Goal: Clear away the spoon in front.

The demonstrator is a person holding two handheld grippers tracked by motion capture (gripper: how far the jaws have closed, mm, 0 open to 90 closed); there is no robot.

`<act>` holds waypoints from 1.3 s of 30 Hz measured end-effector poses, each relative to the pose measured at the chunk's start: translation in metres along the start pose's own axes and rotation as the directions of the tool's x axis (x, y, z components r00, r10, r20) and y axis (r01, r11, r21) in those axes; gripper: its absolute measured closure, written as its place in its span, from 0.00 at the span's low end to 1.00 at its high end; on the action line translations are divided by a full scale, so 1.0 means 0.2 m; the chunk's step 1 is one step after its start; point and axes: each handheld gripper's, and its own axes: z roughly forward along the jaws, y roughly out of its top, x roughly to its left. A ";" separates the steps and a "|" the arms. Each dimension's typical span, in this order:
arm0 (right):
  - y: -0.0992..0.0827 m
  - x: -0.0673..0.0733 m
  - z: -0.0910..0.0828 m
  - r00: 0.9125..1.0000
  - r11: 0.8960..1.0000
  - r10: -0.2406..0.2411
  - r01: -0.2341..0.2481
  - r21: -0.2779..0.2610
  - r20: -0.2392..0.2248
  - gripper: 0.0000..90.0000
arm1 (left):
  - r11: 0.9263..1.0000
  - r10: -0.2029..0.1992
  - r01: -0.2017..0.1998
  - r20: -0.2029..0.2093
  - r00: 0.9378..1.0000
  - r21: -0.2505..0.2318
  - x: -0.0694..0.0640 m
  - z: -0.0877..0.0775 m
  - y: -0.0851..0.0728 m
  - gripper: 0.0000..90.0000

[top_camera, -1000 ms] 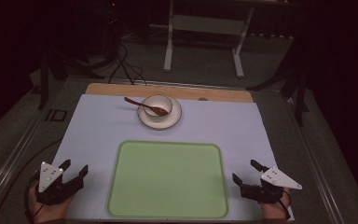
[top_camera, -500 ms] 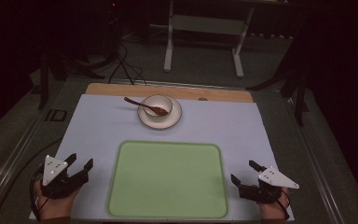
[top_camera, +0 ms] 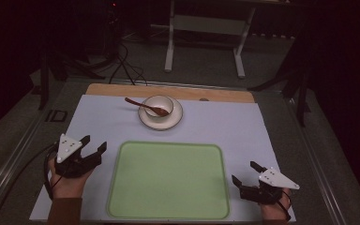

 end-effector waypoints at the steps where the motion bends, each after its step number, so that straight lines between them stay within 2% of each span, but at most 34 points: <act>1: 0.00 0.00 0.00 1.000 1.000 -0.002 0.002 0.000 0.001 0.15 | 1.000 0.007 -0.007 0.003 1.000 0.002 0.00 0.01 0.02 0.43; 10: 0.00 0.00 0.00 1.000 1.000 -0.002 0.002 -0.001 0.004 0.15 | 0.999 0.031 -0.031 0.021 0.999 0.007 -0.03 0.14 0.14 0.41; 15: 0.00 0.00 0.00 1.000 1.000 -0.001 0.001 -0.002 0.005 0.15 | 0.999 0.045 -0.046 0.028 0.999 0.023 -0.05 0.21 0.18 0.41; 23: 0.00 0.00 0.00 1.000 1.000 -0.002 0.002 -0.001 0.003 0.15 | 0.999 0.024 -0.025 0.043 0.999 0.027 -0.07 0.29 0.22 0.41; 39: 0.00 0.00 0.00 1.000 1.000 -0.001 0.001 0.002 -0.001 0.15 | 0.998 0.032 -0.034 0.052 0.998 0.047 -0.10 0.45 0.29 0.42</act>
